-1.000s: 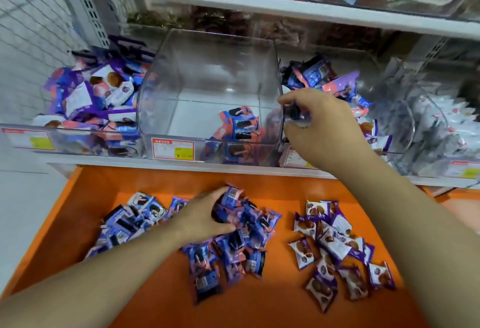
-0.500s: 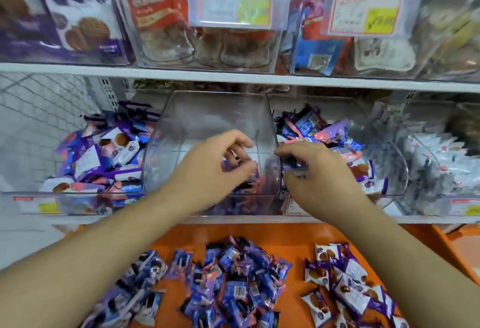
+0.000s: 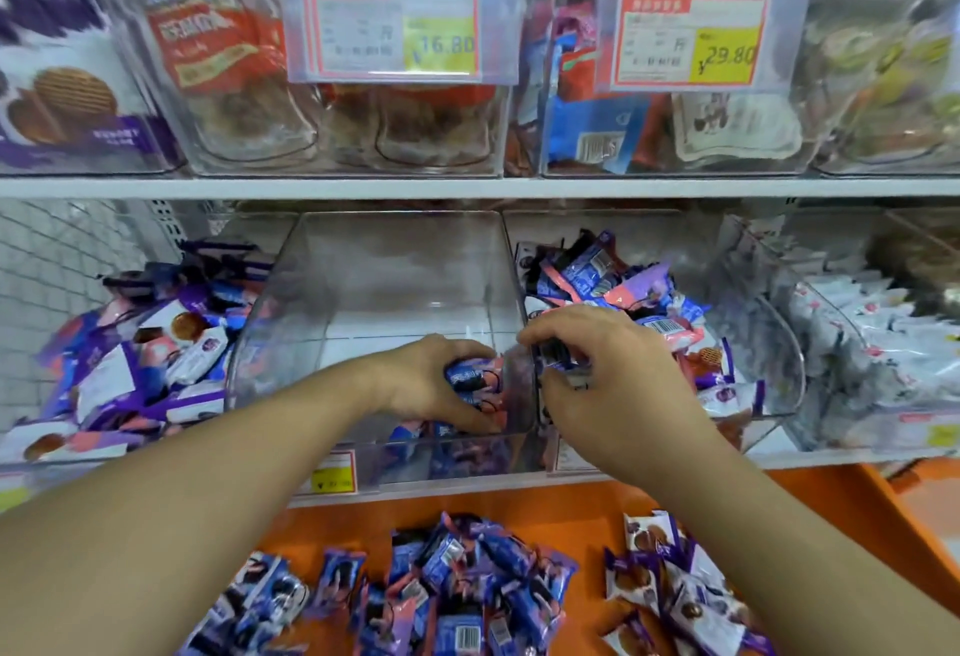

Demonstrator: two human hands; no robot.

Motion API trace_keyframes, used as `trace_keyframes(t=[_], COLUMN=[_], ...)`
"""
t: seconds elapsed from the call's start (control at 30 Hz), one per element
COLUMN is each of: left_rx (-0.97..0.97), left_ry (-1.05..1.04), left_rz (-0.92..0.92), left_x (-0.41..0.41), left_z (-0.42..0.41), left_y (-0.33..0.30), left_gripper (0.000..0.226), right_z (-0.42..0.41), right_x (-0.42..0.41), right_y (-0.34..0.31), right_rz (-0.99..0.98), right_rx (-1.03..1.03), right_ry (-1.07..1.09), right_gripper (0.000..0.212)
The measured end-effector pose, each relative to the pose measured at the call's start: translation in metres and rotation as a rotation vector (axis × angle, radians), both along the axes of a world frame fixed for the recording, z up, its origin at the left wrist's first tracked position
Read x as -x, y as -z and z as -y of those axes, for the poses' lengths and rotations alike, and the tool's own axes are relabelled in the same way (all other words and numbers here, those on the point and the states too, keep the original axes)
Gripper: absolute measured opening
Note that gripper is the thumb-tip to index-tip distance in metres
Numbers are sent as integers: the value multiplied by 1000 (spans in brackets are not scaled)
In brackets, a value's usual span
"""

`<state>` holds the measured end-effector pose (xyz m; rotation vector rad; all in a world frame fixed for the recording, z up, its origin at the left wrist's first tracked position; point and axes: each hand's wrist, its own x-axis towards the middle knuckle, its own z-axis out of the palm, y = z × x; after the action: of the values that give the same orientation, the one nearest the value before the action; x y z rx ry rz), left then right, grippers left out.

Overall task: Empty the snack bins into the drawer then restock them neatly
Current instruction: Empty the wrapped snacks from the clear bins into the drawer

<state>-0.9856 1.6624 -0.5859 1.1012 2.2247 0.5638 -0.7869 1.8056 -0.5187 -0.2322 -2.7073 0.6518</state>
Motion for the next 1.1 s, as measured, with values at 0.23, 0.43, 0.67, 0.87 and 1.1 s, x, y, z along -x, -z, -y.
trace_keyframes(t=[0.23,0.43,0.67,0.87,1.1], left_rx=[-200,-351,-572,-672,-572], left_ry=[-78,-246,-436,-413,-383], left_rz=[97,117,66,26,169], left_x=[-15,-17,-24,-75,-159], left_z=[9,25,52,84,124], left_y=[-14,-27,-64,-116,-87], left_gripper=[62,60,64,59,55], right_z=[4,6,13,35,39], right_x=[0,-2,-3,-11,-46], right_y=[-2,-2,-9,-31,-42], right_rz=[-12,-35,-3,-33,86], right_rx=[9,11,-12,148,336], right_ry=[7,10,25,-64,-106], right_gripper=[38,37,49,66,44])
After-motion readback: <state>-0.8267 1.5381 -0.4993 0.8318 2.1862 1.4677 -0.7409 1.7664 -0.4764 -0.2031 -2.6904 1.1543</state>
